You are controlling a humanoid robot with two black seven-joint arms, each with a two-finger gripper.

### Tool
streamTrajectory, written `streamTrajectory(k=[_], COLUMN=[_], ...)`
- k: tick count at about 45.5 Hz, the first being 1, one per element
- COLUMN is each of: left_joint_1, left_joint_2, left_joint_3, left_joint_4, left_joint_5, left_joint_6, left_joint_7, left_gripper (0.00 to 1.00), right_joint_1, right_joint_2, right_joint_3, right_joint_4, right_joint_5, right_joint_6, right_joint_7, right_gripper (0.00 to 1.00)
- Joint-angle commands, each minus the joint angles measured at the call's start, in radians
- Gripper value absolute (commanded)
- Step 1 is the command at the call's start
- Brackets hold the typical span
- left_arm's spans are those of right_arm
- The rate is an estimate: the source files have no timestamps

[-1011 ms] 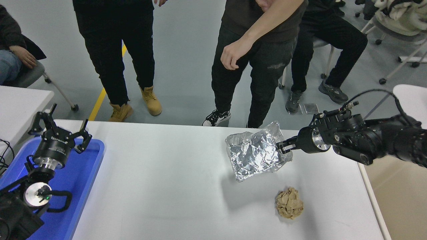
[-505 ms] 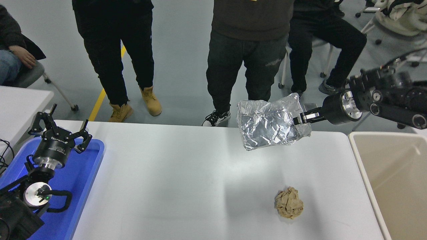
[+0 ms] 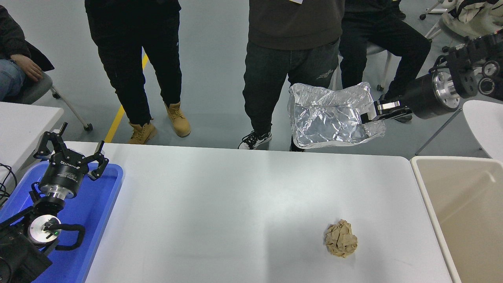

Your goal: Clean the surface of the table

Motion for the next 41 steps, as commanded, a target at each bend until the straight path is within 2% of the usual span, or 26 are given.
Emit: streamTrajectory(k=[1, 16, 41], left_joint_1=[0.000, 0.000, 0.000], left_joint_2=[0.000, 0.000, 0.000], left_joint_3=[0.000, 0.000, 0.001], left_joint_4=[0.000, 0.000, 0.000], left_joint_5=[0.000, 0.000, 0.000], left_joint_6=[0.000, 0.000, 0.000], left_joint_7=[0.000, 0.000, 0.000], left_gripper=[1.00, 1.00, 1.00], right_joint_1=[-0.035, -0.250, -0.566], right_joint_2=[-0.069, -0.181, -0.172], right_joint_3=[0.003, 0.015, 0.038], right_joint_4=[-0.050, -0.388, -0.817], right_joint_5=[0.006, 0.135, 0.402], right_joint_6=[0.012, 0.009, 0.003], right_joint_7=[0.000, 0.006, -0.003], right_gripper=[0.00, 0.00, 0.00])
